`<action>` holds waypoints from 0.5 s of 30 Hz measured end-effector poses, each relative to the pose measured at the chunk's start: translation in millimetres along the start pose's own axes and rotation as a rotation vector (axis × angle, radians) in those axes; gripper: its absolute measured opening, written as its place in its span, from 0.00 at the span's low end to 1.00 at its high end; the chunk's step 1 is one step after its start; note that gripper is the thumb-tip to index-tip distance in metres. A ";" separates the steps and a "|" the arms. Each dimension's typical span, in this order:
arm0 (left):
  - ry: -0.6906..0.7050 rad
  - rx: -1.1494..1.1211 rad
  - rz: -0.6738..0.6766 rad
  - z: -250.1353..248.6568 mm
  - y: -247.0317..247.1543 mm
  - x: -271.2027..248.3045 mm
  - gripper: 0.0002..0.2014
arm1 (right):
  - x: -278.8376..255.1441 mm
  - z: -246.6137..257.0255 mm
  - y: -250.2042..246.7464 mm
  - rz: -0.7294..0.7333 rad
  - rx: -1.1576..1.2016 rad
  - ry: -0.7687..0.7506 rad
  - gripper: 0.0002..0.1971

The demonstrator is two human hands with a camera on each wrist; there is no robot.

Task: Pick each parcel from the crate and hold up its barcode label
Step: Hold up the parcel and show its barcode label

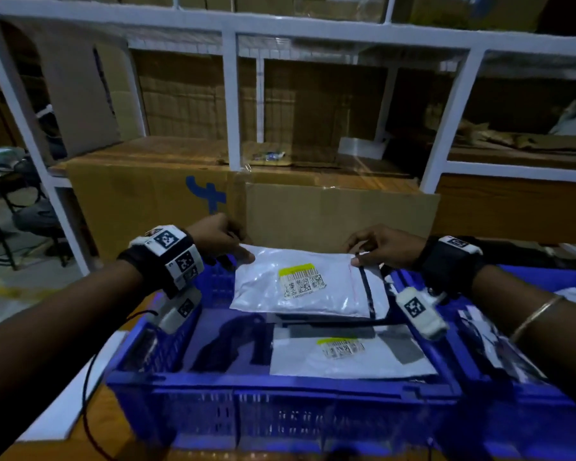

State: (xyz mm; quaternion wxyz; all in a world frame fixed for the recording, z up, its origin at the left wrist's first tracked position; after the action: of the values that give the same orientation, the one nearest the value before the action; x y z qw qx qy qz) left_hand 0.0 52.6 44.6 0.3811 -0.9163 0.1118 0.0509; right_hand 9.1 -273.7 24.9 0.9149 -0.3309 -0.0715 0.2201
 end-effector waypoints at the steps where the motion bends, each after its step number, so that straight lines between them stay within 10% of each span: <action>1: 0.001 0.051 0.046 -4.8 8.2 0.8 0.17 | -3.7 -5.1 -2.3 0.023 -0.055 -0.007 0.09; 15: 0.031 0.535 0.351 -23.9 96.3 16.0 0.09 | -30.1 -62.2 25.0 0.292 -0.345 0.076 0.10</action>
State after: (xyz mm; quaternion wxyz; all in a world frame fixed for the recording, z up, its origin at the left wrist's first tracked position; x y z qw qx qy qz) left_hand -7.8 -33.0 -7.5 0.5922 -0.7509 0.2835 0.0707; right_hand -9.4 -305.8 -38.6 0.8052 -0.4972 -0.0246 0.3221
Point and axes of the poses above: each hand's wrist, its own x-axis towards the middle knuckle, its own y-axis out of the palm, z = x × y, the point moved 2 cm from there along x, towards the middle knuckle, and after that the axes turned 5 degrees about -y, right-handed, at the moved point
